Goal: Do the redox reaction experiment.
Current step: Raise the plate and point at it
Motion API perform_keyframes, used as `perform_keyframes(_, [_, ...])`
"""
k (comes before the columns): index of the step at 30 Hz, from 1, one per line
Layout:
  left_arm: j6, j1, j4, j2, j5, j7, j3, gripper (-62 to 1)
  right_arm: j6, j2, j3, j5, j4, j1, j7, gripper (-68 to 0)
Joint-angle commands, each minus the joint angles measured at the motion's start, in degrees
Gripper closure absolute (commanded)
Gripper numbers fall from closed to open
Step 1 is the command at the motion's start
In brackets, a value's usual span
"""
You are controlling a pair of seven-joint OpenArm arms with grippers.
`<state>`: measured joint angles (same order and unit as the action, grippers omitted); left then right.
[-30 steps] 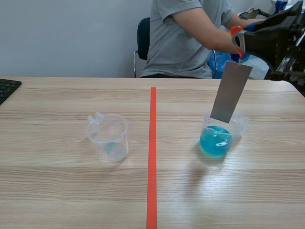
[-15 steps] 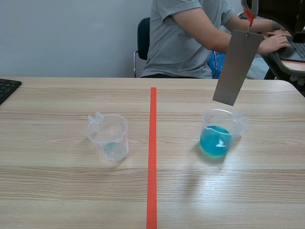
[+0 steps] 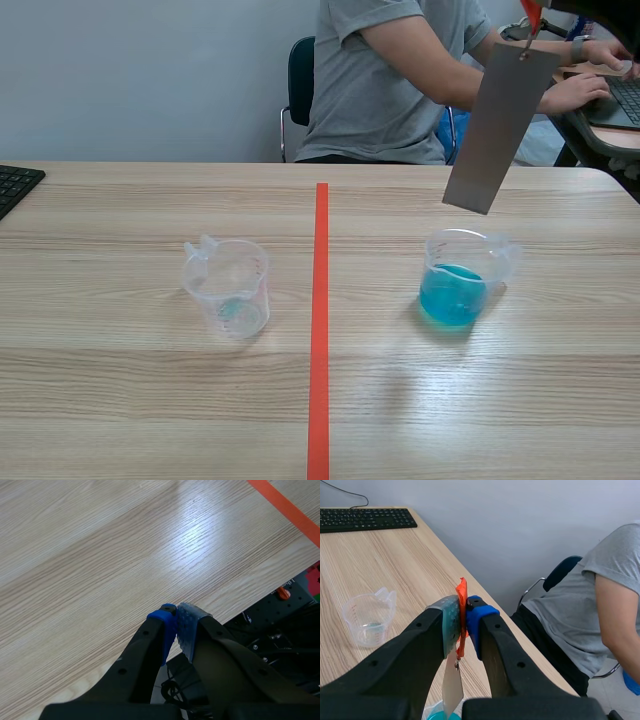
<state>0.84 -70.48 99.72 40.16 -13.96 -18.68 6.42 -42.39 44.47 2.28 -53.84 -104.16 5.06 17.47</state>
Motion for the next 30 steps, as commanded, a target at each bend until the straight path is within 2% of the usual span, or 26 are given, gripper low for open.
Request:
perform_keyframes(1, [-0.11,0.17,1.05,-0.44,0.02,-0.79,-0.17,-3.2,-0.33,0.92,0.83,-0.83,-0.48,1.29,-0.48,-1.1])
perform_keyframes(14, [-0.09,1.33,1.05,-0.42,0.04,-0.79,-0.17,-3.1,-0.33,0.92,0.81,-0.83,-0.48,1.29,0.5,-1.1])
perform_keyframes(23, [-0.61,6.58,1.07,0.02,0.11,0.48,-0.2,-3.2,-0.33,0.92,0.81,-0.81,-0.48,1.29,0.72,-1.1])
perform_keyframes(25, [-1.09,8.37,1.07,0.09,0.26,0.52,-0.17,-3.2,-0.33,0.92,0.81,-0.81,-0.48,1.29,0.87,-1.1])
perform_keyframes(30, [-4.83,13.38,1.07,0.09,1.57,0.5,-0.68,-3.2,-0.33,0.92,0.81,-0.81,-0.48,1.29,0.87,-1.1])
